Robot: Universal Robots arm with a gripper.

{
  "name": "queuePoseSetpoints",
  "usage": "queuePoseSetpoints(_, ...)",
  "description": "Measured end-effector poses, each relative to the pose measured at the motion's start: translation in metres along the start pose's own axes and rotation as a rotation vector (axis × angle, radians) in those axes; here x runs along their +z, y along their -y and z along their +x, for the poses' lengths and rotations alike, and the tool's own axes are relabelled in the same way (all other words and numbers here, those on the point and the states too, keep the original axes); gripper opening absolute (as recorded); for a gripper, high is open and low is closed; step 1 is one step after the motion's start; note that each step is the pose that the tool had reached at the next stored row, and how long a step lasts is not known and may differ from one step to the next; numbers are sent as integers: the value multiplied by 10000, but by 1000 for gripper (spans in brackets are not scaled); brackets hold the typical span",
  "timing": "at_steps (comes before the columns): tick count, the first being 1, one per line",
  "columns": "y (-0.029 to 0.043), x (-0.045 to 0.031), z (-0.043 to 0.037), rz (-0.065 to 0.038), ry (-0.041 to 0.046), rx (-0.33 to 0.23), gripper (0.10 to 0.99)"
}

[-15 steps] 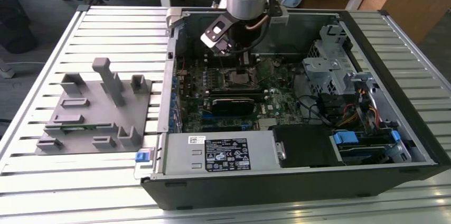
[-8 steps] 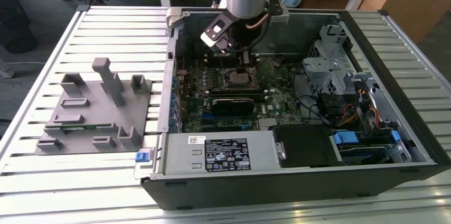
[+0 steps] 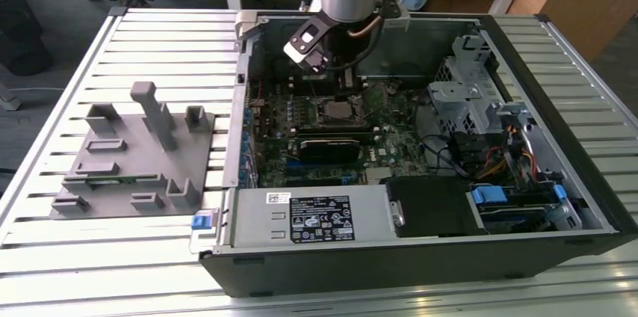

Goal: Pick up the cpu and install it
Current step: 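Close the cpu cover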

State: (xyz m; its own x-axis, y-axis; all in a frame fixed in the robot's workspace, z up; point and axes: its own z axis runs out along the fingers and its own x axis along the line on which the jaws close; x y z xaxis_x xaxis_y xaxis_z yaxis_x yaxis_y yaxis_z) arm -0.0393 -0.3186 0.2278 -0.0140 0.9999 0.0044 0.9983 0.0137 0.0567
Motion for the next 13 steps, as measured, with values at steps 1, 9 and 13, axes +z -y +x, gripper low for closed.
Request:
queuePoseSetpoints(1, -1, -9, 0, -1, -1, 0, 106)
queuePoseSetpoints(9, -16, -143, 1, 38, -2, 0, 106)
queuePoseSetpoints(13, -21, -250, 1, 40, -2, 0, 106)
